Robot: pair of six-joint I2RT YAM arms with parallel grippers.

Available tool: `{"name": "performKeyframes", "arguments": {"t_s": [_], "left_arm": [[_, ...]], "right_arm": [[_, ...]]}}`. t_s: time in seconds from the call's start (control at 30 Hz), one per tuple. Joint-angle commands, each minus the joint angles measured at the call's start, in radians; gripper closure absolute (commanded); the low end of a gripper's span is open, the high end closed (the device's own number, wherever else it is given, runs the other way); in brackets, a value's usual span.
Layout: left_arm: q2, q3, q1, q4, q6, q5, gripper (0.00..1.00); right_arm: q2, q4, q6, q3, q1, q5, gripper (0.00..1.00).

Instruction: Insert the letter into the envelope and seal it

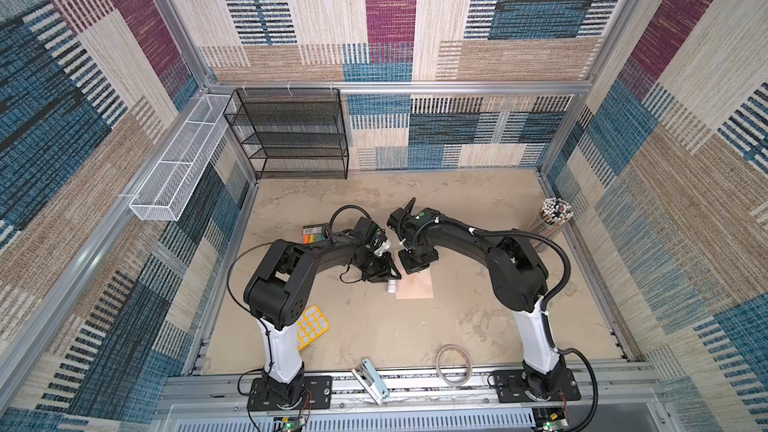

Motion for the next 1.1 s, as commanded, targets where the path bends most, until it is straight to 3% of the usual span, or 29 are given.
{"name": "performKeyframes", "arguments": {"t_s": [0.0,0.33,0.8,1.07], "left_arm": [[-0.001,0.004,0.0,-0.01,0.028,-0.007,1.0],[-0.003,-0.007,0.001,-0.001,0.023,-0.006,1.0],[-0.005,-0.007,0.0,0.003,0.019,-0.005,1.0],[-0.004,-0.007,0.0,0.002,0.017,-0.005,1.0]], "right_arm": [[0.018,0.047,0.003,-0.016,0.001,0.0,0.95],[0.034,0.118,0.011,-0.066,-0.001,-0.021,0.93],[0.034,0.136,0.008,-0.101,0.0,-0.068,0.81],[0.032,0.148,0.0,-0.106,0.0,-0.105,0.84]]}}
